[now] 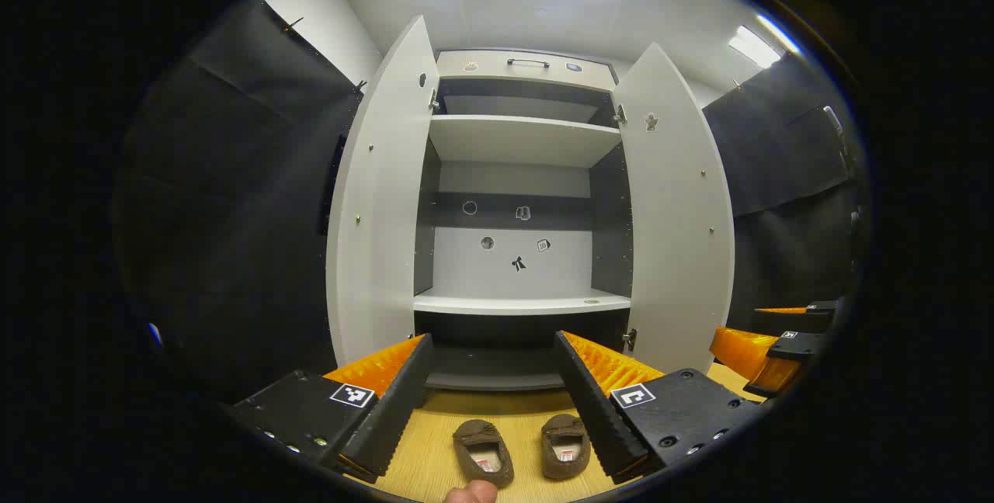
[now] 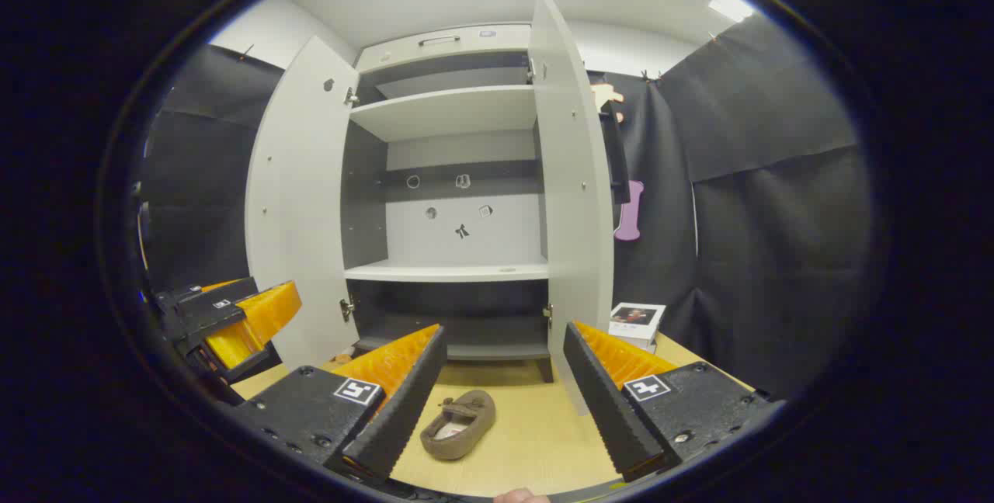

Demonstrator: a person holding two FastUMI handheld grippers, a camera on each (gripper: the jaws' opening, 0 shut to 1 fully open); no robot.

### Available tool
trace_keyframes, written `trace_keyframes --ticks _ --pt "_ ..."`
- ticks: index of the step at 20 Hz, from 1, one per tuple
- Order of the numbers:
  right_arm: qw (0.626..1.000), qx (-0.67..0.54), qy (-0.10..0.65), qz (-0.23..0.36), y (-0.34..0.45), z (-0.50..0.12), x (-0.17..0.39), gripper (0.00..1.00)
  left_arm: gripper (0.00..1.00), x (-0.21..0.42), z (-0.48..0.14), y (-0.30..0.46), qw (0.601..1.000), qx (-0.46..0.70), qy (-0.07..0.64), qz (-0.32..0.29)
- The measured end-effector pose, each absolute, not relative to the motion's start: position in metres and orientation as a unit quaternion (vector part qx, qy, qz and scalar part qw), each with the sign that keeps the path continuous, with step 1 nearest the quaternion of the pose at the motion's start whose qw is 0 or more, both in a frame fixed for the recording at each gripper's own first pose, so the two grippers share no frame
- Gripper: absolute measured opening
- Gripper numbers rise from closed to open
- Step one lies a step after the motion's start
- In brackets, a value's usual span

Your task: Grab one shoe with the right hand and put it into the shoe cabinet, grab the other shoe with the left hand and put it into the shoe cabinet; then close the right door with the right hand and the left door with the left hand.

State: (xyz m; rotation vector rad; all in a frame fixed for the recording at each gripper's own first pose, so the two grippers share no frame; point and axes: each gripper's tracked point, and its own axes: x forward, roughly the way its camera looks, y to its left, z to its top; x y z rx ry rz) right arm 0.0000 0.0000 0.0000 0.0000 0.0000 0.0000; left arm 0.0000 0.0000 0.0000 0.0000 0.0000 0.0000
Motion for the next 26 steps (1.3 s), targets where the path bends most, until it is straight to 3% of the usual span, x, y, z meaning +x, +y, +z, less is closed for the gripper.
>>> trace_keyframes --ticks 3,4,5,9,10,11,12,13,26 --pt "1.000 0.000 0.000 -0.001 -0.003 0.002 0.001 0.99 0.95 0.000 -0.004 0.003 1.000 -0.002 0.005 0.006" --pt "1.000 -0.001 -0.001 -0.001 -0.003 0.003 0.001 0.99 0.99 0.000 -0.004 0.004 1.000 -0.003 0.006 0.008" --pt "1.000 -0.004 -0.002 0.000 -0.003 0.004 0.002 0.99 0.95 0.000 -0.005 0.006 1.000 -0.003 0.007 0.012" --pt "1.000 -0.005 -0.003 0.004 0.000 0.006 0.004 0.99 0.95 0.001 -0.007 0.006 1.000 -0.004 0.008 0.016" --pt "1.000 -0.005 -0.002 0.006 0.000 0.006 0.004 0.99 0.99 0.001 -0.006 0.005 1.000 -0.006 0.008 0.015" --pt "1.000 -0.004 -0.001 0.007 0.001 0.006 0.005 0.99 0.95 0.001 -0.006 0.005 1.000 -0.007 0.007 0.016" --pt "1.000 -0.005 0.000 0.006 0.000 0.005 0.006 0.99 0.99 0.000 -0.005 0.005 1.000 -0.007 0.005 0.018" --pt "1.000 -0.005 0.000 0.007 0.000 0.005 0.006 0.99 0.95 0.000 -0.005 0.006 1.000 -0.006 0.005 0.019" --pt "0.999 -0.015 0.019 0.021 0.008 -0.005 0.020 0.99 0.95 0.003 -0.003 0.004 1.000 0.004 0.002 0.017"
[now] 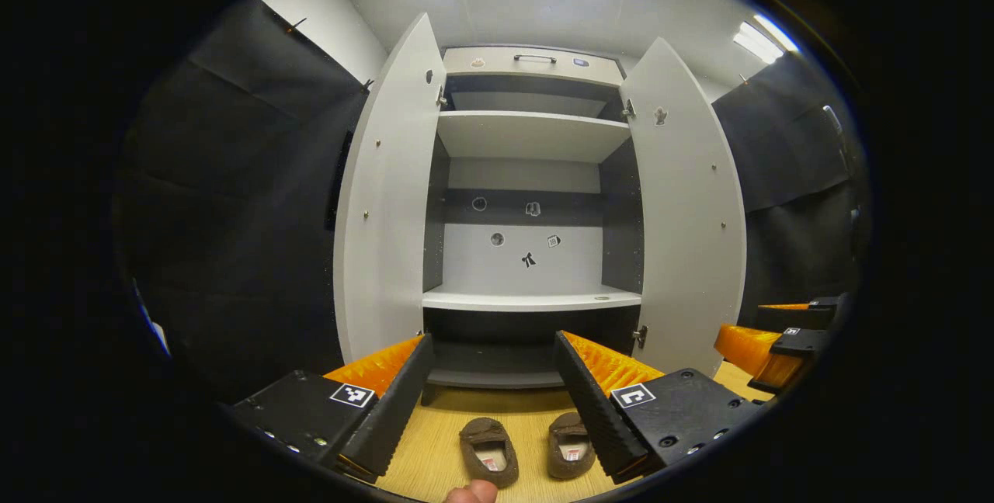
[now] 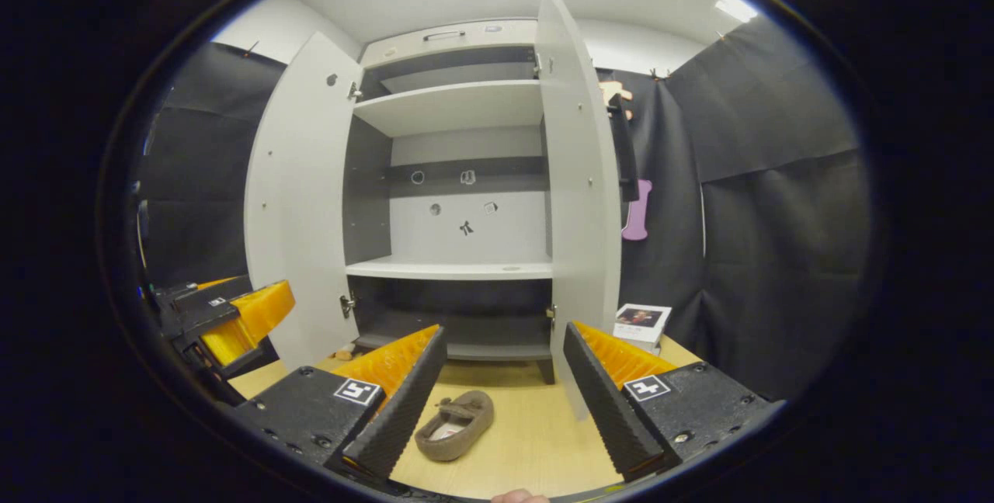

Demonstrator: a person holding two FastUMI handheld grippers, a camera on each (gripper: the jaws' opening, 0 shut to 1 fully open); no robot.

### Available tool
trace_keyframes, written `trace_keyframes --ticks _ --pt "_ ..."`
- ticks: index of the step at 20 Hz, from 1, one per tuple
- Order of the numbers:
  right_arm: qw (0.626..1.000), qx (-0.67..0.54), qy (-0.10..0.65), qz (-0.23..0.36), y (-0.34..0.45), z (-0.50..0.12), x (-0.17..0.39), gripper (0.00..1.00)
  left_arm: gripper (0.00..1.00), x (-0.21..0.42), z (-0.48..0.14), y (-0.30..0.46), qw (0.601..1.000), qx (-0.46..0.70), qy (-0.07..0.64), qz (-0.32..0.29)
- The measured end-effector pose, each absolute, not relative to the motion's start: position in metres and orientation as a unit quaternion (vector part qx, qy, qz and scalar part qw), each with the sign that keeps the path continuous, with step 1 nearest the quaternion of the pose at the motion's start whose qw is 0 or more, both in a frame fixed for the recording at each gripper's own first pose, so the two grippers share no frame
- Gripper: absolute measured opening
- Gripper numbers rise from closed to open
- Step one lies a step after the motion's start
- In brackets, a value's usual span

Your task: Grab one shoe with the right hand and put it into the shoe cabinet, grab the other shoe with the left hand and put it into the shoe cabinet; then close the right door with the right hand and the left door with the left hand.

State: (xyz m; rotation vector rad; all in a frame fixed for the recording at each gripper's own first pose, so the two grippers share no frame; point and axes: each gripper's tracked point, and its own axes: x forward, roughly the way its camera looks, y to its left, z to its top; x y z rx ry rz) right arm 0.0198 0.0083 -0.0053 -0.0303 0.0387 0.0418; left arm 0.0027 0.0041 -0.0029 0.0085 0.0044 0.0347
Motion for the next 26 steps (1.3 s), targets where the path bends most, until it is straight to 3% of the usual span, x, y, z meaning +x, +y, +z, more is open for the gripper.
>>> trace_keyframes --ticks 3,4,10,11,17,18,19,21,22,23,26 --pt "0.996 -0.025 0.072 0.038 0.023 -0.027 0.038 0.95 0.94 0.002 -0.001 0.006 1.000 0.007 -0.001 0.020" --pt "0.994 -0.026 0.095 0.047 0.032 -0.039 0.043 0.99 0.94 0.002 -0.001 0.007 1.000 0.006 -0.001 0.022" --pt "0.972 -0.027 0.217 0.081 0.071 -0.133 0.085 0.99 0.95 -0.001 -0.001 0.016 1.000 -0.004 -0.004 0.028" --pt "0.965 -0.024 0.241 0.096 0.079 -0.150 0.089 0.96 0.94 0.000 -0.003 0.018 1.000 -0.002 -0.001 0.030" --pt "0.932 -0.034 0.344 0.110 0.106 -0.232 0.115 1.00 0.95 -0.008 -0.009 0.036 0.999 0.007 -0.001 0.052" --pt "0.925 -0.037 0.362 0.109 0.108 -0.245 0.118 1.00 0.99 -0.009 -0.011 0.040 0.998 0.010 0.001 0.056" --pt "0.919 -0.039 0.375 0.110 0.111 -0.257 0.122 0.98 0.94 -0.010 -0.011 0.044 0.998 0.012 0.002 0.060" --pt "0.911 -0.042 0.396 0.109 0.114 -0.276 0.133 0.84 0.99 -0.012 -0.013 0.051 0.998 0.015 0.005 0.068" --pt "0.907 -0.043 0.406 0.106 0.113 -0.286 0.138 0.90 0.95 -0.013 -0.015 0.054 0.997 0.015 0.006 0.071" --pt "0.904 -0.041 0.414 0.100 0.114 -0.292 0.142 0.89 0.95 -0.014 -0.015 0.057 0.997 0.016 0.006 0.073" --pt "0.898 -0.044 0.431 0.071 0.108 -0.311 0.158 0.77 0.95 -0.015 -0.017 0.065 0.996 0.017 0.010 0.082"
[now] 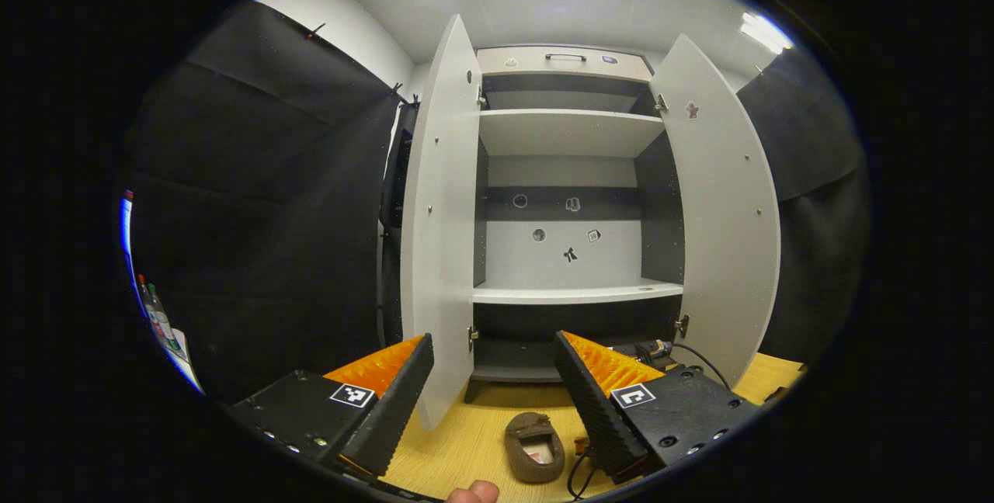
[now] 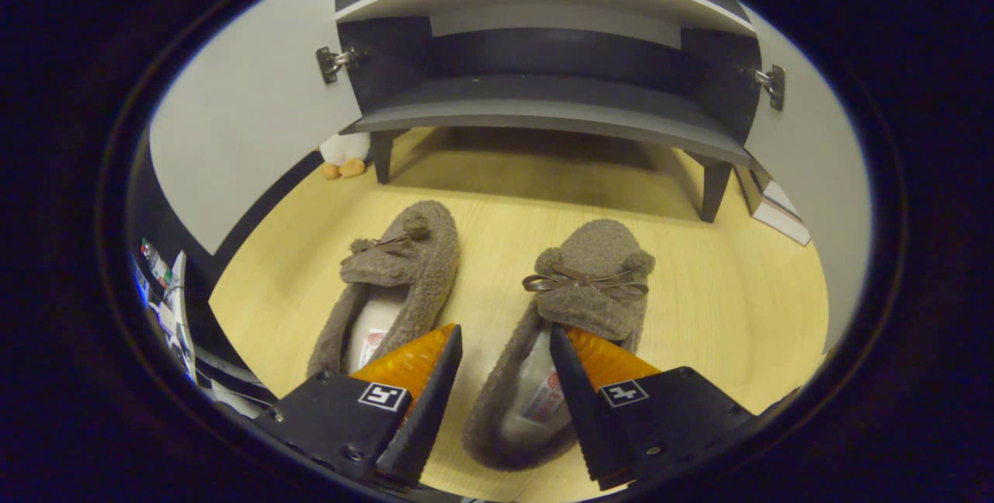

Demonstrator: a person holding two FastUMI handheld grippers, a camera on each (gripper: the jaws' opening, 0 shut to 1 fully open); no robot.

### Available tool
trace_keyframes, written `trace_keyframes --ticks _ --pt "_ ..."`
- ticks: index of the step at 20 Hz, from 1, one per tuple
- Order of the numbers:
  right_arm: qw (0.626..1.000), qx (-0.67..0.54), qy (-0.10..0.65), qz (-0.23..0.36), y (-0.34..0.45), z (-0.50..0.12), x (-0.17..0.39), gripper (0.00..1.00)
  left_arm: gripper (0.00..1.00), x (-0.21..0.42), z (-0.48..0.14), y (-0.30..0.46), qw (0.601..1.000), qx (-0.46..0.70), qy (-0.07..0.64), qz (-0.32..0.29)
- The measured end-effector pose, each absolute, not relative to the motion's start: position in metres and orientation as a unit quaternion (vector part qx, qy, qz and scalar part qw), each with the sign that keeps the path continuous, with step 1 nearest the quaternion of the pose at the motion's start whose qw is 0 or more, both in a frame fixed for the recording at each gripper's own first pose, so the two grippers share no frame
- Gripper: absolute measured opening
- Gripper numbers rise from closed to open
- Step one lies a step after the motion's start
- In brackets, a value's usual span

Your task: Grab one shoe with the right hand and put it into the shoe cabinet, grab the other shoe with the left hand and put it into the shoe cabinet; then close the right door with the right hand and the left door with the left hand.

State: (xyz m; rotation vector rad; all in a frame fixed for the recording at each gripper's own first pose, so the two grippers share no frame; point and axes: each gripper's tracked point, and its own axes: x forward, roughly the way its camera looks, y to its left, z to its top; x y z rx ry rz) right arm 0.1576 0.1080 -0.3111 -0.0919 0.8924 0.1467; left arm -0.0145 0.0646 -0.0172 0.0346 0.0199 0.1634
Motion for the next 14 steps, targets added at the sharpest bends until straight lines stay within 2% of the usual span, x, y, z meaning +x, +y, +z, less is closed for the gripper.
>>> trace_keyframes --ticks 1,2,5,7,10,12,14 --pt "0.896 -0.046 0.436 0.066 0.108 -0.316 0.161 0.73 0.95 -0.016 -0.019 0.066 0.996 0.017 0.013 0.084" --pt "0.897 -0.049 0.436 0.058 0.105 -0.318 0.162 0.65 0.95 -0.016 -0.022 0.067 0.996 0.016 0.016 0.086" --pt "0.905 -0.068 0.419 0.032 0.097 -0.322 0.173 0.58 0.95 -0.014 -0.026 0.068 0.996 0.014 0.023 0.086" --pt "0.908 -0.073 0.412 0.021 0.095 -0.324 0.175 0.40 0.95 -0.012 -0.029 0.067 0.996 0.017 0.024 0.085" --pt "0.913 -0.090 0.398 0.023 0.090 -0.325 0.173 0.27 0.95 -0.013 -0.036 0.067 0.996 0.021 0.029 0.087" --pt "0.917 -0.103 0.384 0.032 0.089 -0.321 0.171 0.08 0.95 -0.014 -0.036 0.067 0.996 0.022 0.029 0.086" --pt "0.926 -0.104 0.358 0.056 0.091 -0.315 0.168 0.04 0.95 -0.015 -0.036 0.066 0.996 0.022 0.027 0.085"
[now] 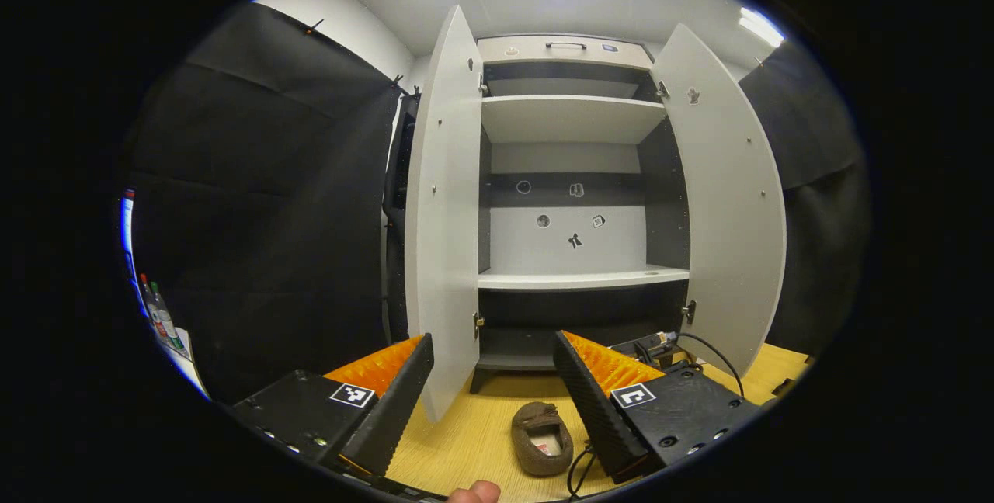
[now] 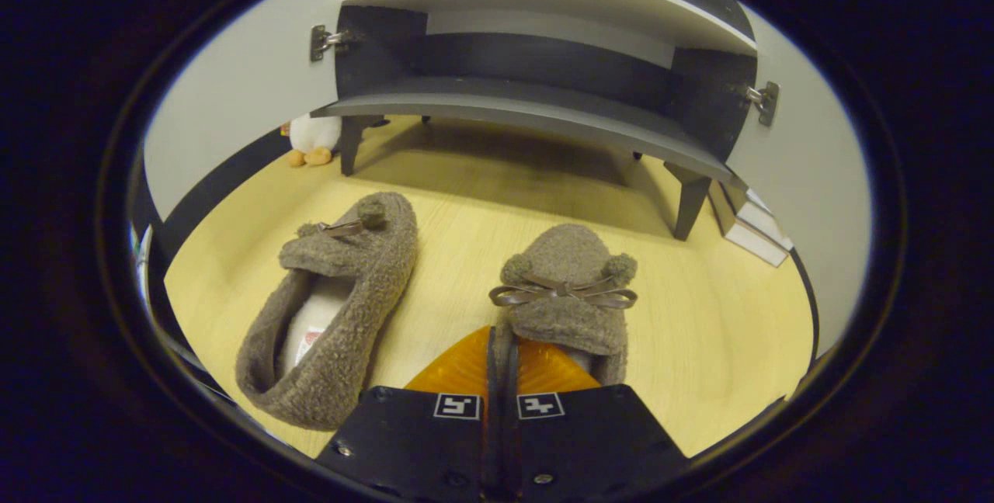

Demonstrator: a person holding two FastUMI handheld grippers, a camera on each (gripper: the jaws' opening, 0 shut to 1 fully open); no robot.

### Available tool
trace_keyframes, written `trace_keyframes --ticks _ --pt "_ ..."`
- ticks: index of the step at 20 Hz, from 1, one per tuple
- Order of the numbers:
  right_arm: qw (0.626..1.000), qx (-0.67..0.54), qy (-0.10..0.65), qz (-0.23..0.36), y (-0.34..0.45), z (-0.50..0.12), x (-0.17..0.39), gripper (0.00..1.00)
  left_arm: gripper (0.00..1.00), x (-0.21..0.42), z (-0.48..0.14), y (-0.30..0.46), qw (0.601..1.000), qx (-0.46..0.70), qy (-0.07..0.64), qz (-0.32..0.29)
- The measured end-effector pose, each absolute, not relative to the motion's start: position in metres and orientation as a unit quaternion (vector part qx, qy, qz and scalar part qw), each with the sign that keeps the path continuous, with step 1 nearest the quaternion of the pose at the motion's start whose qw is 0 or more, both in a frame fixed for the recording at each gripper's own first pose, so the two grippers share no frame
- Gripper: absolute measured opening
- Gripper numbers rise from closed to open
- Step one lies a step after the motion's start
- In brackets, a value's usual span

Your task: Grab one shoe with the right hand and put it into the shoe cabinet, grab the other shoe with the left hand and put it into the shoe cabinet; then close the right door with the right hand and the left door with the left hand.

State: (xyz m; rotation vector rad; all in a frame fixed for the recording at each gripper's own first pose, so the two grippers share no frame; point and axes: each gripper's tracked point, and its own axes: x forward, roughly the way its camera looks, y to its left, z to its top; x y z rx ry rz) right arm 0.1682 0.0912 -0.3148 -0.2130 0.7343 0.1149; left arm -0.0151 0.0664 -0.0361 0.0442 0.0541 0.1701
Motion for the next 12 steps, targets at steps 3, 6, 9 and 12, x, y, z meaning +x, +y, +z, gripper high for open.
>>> trace_keyframes --ticks 3,6,9,12 --pt "0.944 -0.115 0.301 0.072 0.088 -0.285 0.162 0.04 0.95 -0.019 -0.036 0.065 0.996 0.020 0.023 0.082" --pt "0.952 -0.118 0.268 0.093 0.088 -0.252 0.150 0.04 0.99 -0.018 -0.045 0.067 0.996 0.022 0.029 0.078" --pt "0.963 -0.102 0.228 0.100 0.088 -0.200 0.144 0.04 0.95 -0.019 -0.045 0.068 0.996 0.023 0.029 0.079" --pt "0.974 -0.093 0.173 0.110 0.093 -0.130 0.150 0.04 0.95 -0.018 -0.047 0.067 0.997 0.019 0.028 0.076"
